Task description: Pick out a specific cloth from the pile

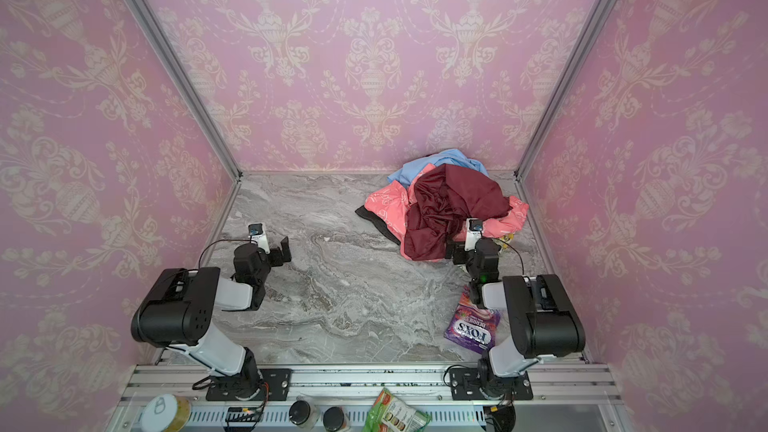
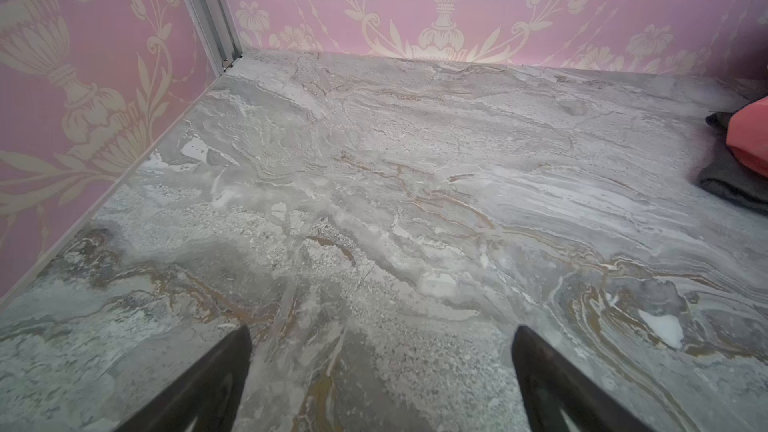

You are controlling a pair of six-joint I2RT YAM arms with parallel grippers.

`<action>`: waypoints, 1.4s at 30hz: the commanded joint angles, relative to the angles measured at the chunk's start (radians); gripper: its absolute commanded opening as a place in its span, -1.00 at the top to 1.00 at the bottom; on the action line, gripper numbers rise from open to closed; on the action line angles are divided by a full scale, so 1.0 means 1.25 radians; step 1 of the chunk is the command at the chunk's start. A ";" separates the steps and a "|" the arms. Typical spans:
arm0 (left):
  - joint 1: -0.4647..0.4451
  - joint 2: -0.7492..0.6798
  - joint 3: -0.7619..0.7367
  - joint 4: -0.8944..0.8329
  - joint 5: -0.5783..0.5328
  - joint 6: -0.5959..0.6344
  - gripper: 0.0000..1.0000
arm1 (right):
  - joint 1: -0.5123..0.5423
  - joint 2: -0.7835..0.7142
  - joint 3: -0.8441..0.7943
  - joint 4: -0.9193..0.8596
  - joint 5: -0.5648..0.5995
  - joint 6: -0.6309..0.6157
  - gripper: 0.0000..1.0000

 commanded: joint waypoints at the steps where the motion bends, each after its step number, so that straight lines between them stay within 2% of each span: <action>1: -0.001 -0.001 0.008 -0.002 -0.003 0.022 -0.99 | -0.002 -0.003 0.004 0.002 0.002 -0.009 -1.00; 42: -0.013 0.001 0.011 -0.006 -0.015 0.032 -0.99 | -0.003 -0.003 0.006 -0.002 -0.001 -0.009 -1.00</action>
